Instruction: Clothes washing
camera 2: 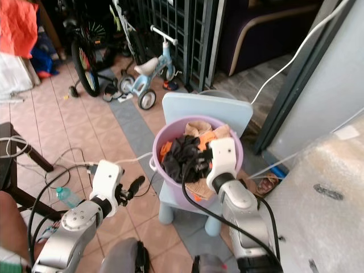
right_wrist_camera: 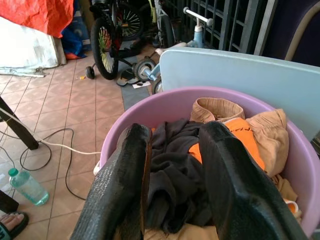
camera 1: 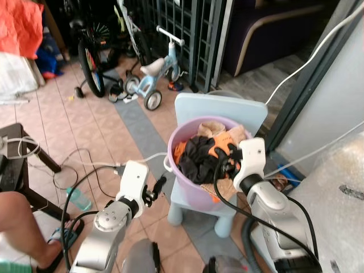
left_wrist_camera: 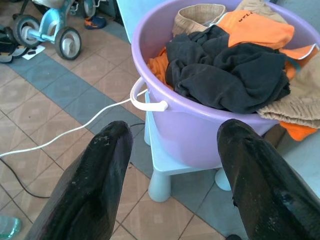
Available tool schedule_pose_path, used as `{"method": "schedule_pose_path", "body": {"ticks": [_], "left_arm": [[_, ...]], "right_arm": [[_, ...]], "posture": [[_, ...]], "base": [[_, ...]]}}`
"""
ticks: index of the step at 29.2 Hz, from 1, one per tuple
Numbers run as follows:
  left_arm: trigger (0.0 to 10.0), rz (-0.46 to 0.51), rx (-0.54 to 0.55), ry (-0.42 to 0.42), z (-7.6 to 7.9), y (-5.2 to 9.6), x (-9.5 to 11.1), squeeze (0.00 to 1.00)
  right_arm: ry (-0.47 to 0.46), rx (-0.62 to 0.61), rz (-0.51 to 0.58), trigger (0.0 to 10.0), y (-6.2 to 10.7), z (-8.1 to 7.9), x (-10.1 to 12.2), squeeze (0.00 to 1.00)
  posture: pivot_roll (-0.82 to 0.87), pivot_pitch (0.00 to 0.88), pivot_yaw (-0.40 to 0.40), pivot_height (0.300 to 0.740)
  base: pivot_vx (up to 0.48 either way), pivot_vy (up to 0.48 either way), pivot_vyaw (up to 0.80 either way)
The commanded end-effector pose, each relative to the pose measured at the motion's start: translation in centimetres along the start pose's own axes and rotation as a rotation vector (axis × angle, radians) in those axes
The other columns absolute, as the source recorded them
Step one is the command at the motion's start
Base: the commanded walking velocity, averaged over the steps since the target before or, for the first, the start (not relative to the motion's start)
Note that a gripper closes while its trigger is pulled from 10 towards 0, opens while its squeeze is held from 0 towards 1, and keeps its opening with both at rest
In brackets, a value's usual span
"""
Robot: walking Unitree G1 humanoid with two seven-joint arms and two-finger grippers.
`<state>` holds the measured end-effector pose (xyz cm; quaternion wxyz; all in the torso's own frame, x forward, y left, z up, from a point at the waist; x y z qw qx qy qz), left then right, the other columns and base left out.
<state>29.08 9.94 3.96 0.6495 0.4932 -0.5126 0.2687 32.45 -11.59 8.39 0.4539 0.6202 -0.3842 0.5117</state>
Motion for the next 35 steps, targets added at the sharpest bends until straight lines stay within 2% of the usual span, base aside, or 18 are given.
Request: {"method": "schedule_pose_path", "body": {"ticks": [1,5,12,18,21,24,25,26,27,34,35], "left_arm": [[10.0,0.046,0.022,0.007,-0.7,-0.2,1.7,0.0],[10.0,0.049,0.035,0.043,-1.0,-0.2,1.9,0.0],[10.0,0.054,0.029,0.044,-0.9,-0.3,2.0,0.0],[10.0,0.054,0.029,0.033,-1.1,-0.4,2.2,0.0],[10.0,0.077,0.032,0.001,-1.2,-0.6,2.7,0.0],[10.0,0.122,0.001,0.011,-0.8,-0.7,3.8,0.0],[10.0,0.133,-0.007,0.01,-0.6,-0.7,4.1,0.0],[10.0,0.14,-0.012,0.013,-0.6,-0.8,4.4,0.0],[10.0,0.145,-0.007,0.014,-0.6,-0.8,4.6,0.0],[10.0,0.163,0.021,0.046,-1.0,-0.7,4.5,0.0],[10.0,0.16,0.024,0.056,-1.1,-0.7,4.2,0.0]], "right_arm": [[0.005,0.0,0.006,10.0,0.0,0.0,0.2,0.0],[-0.001,0.0,-0.013,10.0,-0.1,-0.2,-0.3,0.0],[-0.003,0.008,-0.003,10.0,-0.3,-0.6,-0.1,0.0],[0.006,-0.016,0.005,10.0,-0.5,-0.2,0.1,0.0],[0.0,-0.045,0.011,10.0,-0.5,0.3,0.3,0.0],[-0.021,-0.066,0.023,10.0,-0.6,0.6,0.6,0.0],[-0.031,-0.07,0.031,10.0,-0.7,0.7,0.8,0.8],[-0.037,-0.073,0.036,10.0,-0.7,0.7,0.9,0.8],[-0.038,-0.077,0.04,10.0,-0.7,0.7,1.0,1.0],[-0.03,-0.105,0.076,10.0,-0.8,0.7,1.6,1.0],[-0.03,-0.113,0.084,10.0,-0.9,0.8,1.8,0.1]], "posture": [[-0.06,0.103,0.013,0.74],[-0.06,0.105,0.012,0.74],[-0.06,0.106,0.012,0.74],[-0.06,0.112,0.017,0.74],[-0.06,0.114,0.018,0.74],[-0.07,0.14,0.016,0.74],[-0.08,0.145,0.016,0.74],[-0.08,0.145,0.016,0.74],[-0.08,0.142,0.014,0.74],[-0.08,0.135,0.01,0.74],[-0.08,0.133,0.009,0.74]], "base": [[0.0,0.0,0.0],[0.0,0.186,0.0],[0.0,0.48,-0.12],[0.0,0.48,0.0],[0.0,0.0,0.0],[0.0,0.0,0.0],[0.0,0.0,0.0],[0.0,0.0,0.0],[0.0,0.0,0.0],[0.0,0.0,0.0],[0.251,0.0,0.0]]}}
Point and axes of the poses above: a point about 5 cm out from each wrist's last joint towards the gripper, its own y axis pointing back from the gripper into the wrist, its own x axis along the axis of the wrist's last joint, z = x × y, the point moved 6 cm from there along -y, pointing out of the wrist towards the gripper, and after that the axes turned 1 degree about -y, right-handed, at the moved point
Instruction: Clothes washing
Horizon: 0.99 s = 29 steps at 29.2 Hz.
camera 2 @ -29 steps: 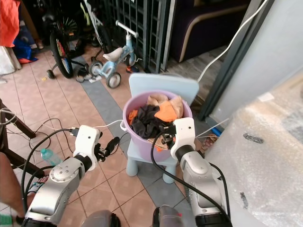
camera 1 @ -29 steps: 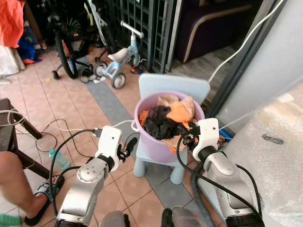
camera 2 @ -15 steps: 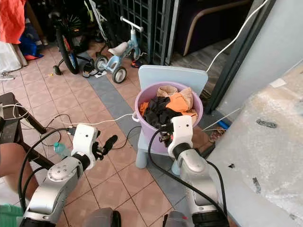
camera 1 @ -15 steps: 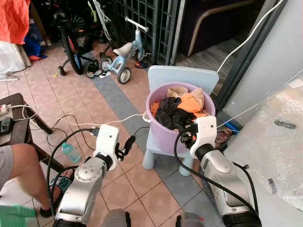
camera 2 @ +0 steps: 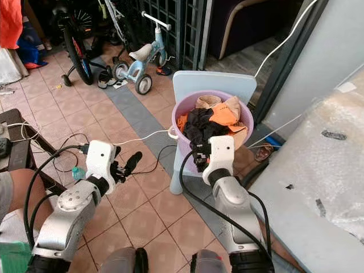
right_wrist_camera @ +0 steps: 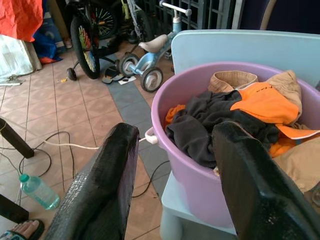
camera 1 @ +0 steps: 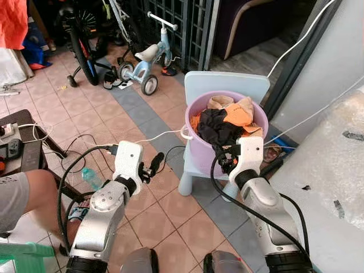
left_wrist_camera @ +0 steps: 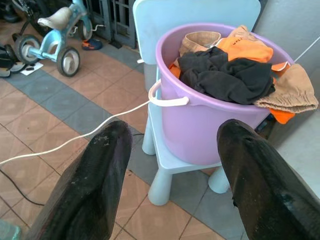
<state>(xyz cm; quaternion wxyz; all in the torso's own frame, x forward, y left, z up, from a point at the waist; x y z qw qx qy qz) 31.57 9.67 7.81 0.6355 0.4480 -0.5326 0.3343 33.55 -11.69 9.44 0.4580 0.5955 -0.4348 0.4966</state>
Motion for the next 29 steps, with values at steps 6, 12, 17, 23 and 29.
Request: {"method": "schedule_pose_path", "body": {"ticks": [6,12,17,23,29], "left_arm": [[10.0,-0.009,0.023,0.022,-0.7,0.3,-0.5,0.0],[10.0,-0.005,0.012,0.029,-0.4,0.1,-0.5,0.0],[10.0,-0.009,0.01,0.025,-0.3,0.1,-0.7,0.0],[10.0,-0.017,0.01,0.021,-0.5,0.2,-0.8,0.0],[10.0,-0.005,0.01,0.034,-0.4,0.2,-0.7,0.0]], "right_arm": [[0.019,-0.046,0.017,10.0,-0.2,1.0,0.4,0.0],[0.031,-0.071,0.03,10.0,-0.2,1.4,0.6,0.0],[0.032,-0.085,0.029,10.0,-0.2,1.6,0.5,0.0],[0.035,-0.092,0.023,10.0,-0.3,1.6,0.3,0.0],[0.035,-0.083,-0.013,10.0,-0.3,1.5,-0.5,0.0]], "posture": [[-0.08,0.126,0.009,0.74],[-0.08,0.121,0.012,0.74],[-0.07,0.116,0.015,0.74],[-0.07,0.115,0.013,0.74],[-0.06,0.116,0.011,0.74]], "base": [[0.344,0.0,0.0],[0.35,0.0,0.0],[0.353,0.0,0.0],[0.338,0.0,0.0],[0.385,0.0,0.0]]}}
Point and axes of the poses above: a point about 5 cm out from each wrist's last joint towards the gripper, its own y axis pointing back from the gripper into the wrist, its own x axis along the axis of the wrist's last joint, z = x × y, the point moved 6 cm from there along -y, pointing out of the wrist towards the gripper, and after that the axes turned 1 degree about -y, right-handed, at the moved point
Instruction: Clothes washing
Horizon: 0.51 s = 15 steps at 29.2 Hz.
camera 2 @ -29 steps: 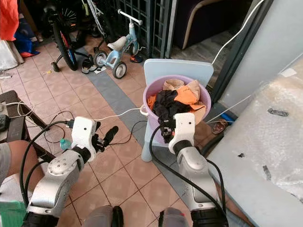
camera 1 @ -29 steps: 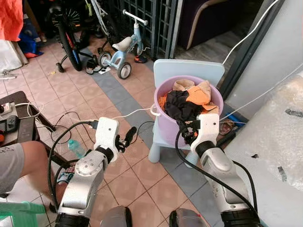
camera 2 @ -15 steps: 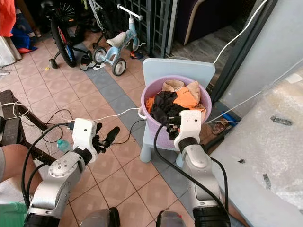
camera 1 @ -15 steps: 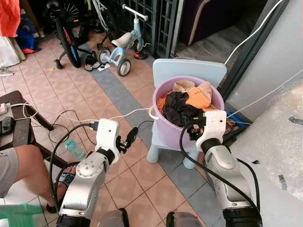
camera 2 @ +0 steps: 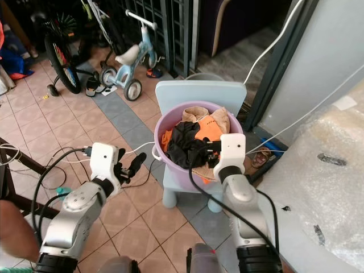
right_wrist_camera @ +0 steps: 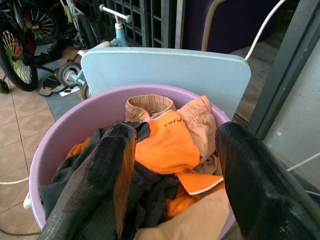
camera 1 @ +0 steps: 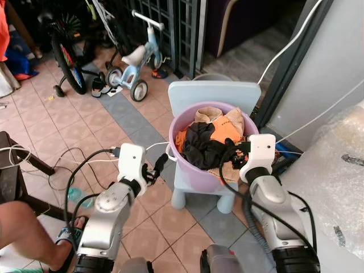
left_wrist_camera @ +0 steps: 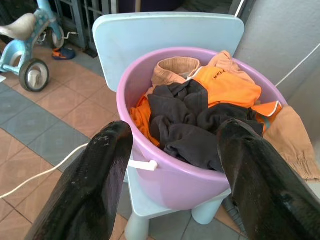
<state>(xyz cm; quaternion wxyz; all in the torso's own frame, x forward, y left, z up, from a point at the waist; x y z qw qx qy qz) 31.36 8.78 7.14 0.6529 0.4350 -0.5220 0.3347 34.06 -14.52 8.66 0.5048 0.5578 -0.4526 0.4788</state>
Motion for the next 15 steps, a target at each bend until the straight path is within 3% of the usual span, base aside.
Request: {"method": "schedule_pose_path", "body": {"ticks": [1,5,9,13,15], "left_arm": [[10.0,-0.001,0.04,-0.008,-1.3,0.6,0.0,0.0],[10.0,-0.031,0.09,-0.033,-2.1,0.9,-0.6,0.0],[10.0,-0.082,0.184,-0.053,-3.8,1.8,-1.7,0.0],[10.0,-0.133,0.321,-0.036,-6.6,4.1,-3.1,0.0],[10.0,-0.137,0.334,-0.037,-7.0,4.6,-3.2,0.0]], "right_arm": [[0.0,0.051,-0.023,10.0,-0.1,-1.6,-0.4,0.0],[0.027,0.148,-0.189,10.0,0.4,-3.2,-3.7,0.0],[0.036,0.209,-0.257,10.0,0.9,-4.2,-5.2,0.0],[0.069,0.278,-0.386,10.0,1.2,-5.7,-7.9,0.0],[0.059,0.3,-0.396,10.0,0.9,-6.6,-8.1,0.0]], "posture": [[-0.06,0.116,0.011,0.74],[-0.06,0.116,0.01,0.74],[-0.04,0.12,0.008,0.74],[0.03,0.139,0.007,0.74],[0.05,0.15,0.005,0.74]], "base": [[0.469,0.0,0.0],[0.062,0.0,0.0],[0.0,0.0,0.0],[0.0,0.0,0.0],[0.0,0.0,0.0]]}}
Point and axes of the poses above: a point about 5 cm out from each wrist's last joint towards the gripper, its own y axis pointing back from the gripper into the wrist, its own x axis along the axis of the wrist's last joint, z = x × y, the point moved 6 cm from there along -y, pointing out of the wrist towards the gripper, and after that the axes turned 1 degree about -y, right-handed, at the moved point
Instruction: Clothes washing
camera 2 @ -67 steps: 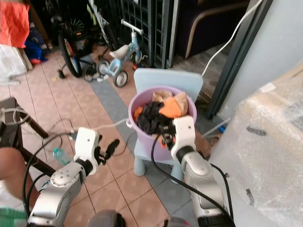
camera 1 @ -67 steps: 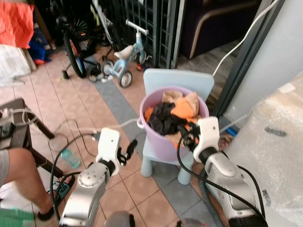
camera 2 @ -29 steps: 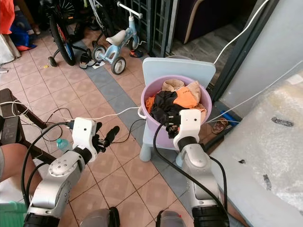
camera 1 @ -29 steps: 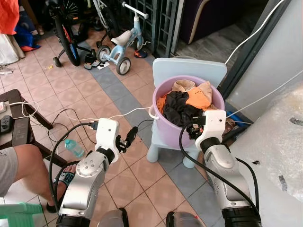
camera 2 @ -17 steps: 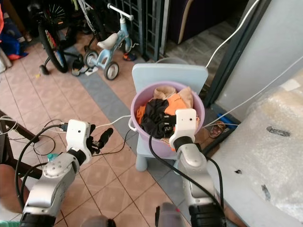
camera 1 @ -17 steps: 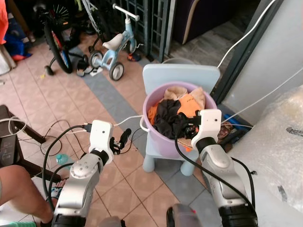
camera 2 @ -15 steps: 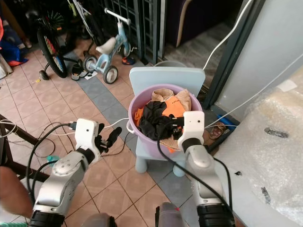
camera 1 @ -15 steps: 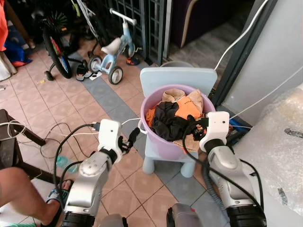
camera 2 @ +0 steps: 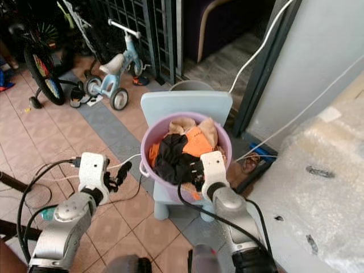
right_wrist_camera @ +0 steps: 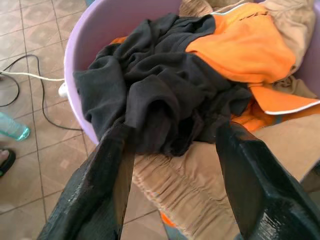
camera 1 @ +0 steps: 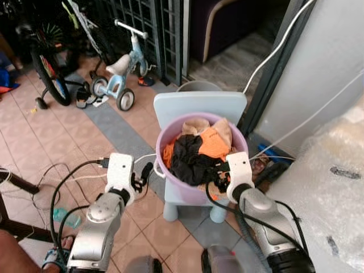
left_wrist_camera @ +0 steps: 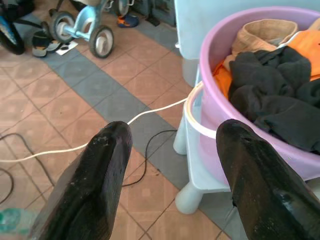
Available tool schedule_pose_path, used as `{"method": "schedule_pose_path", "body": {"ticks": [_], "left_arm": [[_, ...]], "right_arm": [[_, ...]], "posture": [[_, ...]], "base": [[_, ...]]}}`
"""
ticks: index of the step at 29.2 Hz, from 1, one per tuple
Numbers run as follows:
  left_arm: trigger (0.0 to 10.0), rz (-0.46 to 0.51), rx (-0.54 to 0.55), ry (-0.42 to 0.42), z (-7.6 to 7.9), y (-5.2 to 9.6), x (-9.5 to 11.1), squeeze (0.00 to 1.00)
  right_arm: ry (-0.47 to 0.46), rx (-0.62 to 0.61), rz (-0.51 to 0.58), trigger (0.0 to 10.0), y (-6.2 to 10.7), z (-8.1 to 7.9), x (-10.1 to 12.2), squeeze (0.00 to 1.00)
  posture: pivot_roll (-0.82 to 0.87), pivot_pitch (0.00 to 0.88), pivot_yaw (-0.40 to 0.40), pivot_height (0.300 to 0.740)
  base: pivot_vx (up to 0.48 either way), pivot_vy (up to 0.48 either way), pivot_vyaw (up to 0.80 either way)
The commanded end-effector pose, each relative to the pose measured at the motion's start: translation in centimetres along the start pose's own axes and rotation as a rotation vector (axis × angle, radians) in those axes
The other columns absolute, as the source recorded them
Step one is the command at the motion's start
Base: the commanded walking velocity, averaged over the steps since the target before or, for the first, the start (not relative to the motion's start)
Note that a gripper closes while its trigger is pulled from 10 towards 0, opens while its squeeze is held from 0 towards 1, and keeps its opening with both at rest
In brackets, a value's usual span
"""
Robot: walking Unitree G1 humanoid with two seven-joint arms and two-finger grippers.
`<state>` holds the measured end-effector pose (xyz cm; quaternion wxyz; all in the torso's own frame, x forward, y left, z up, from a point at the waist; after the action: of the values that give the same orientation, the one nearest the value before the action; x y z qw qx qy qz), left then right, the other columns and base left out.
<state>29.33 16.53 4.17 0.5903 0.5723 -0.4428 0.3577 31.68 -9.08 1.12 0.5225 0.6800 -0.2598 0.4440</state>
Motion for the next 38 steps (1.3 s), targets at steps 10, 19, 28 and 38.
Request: {"method": "schedule_pose_path", "body": {"ticks": [10,19,28,38], "left_arm": [[10.0,0.003,0.052,-0.001,-1.4,1.9,0.6,0.0],[10.0,-0.012,0.063,-0.001,-1.5,4.1,0.6,0.0],[10.0,-0.032,0.013,0.004,-0.1,3.7,0.7,0.0],[10.0,-0.035,-0.002,0.012,0.5,3.4,0.9,0.0]], "right_arm": [[0.025,0.034,0.006,10.0,-2.0,-2.0,1.4,0.0],[0.039,-0.167,0.284,10.0,-1.6,1.4,7.4,1.0],[0.089,-0.226,0.037,10.0,-3.3,2.9,2.5,0.0],[0.084,-0.158,-0.083,0.4,-4.7,1.0,0.5,0.0]], "posture": [[0.13,0.208,-0.007,0.74],[0.16,0.247,-0.004,0.74],[0.13,0.259,-0.003,0.74],[0.14,0.255,-0.022,0.74]], "base": [[0.0,0.0,0.0],[0.0,0.0,0.0],[0.0,0.0,0.0],[0.0,0.0,0.0]]}}
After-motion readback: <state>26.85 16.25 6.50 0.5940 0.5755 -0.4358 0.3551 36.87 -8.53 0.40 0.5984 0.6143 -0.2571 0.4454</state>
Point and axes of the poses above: a point about 5 cm out from each wrist's last joint towards the gripper, its own y axis pointing back from the gripper into the wrist, its own x axis along the axis of the wrist's last joint, z = x × y, the point moved 6 cm from there along -y, pointing out of the wrist towards the gripper, and after that the axes turned 1 degree about -y, right-handed, at the moved point
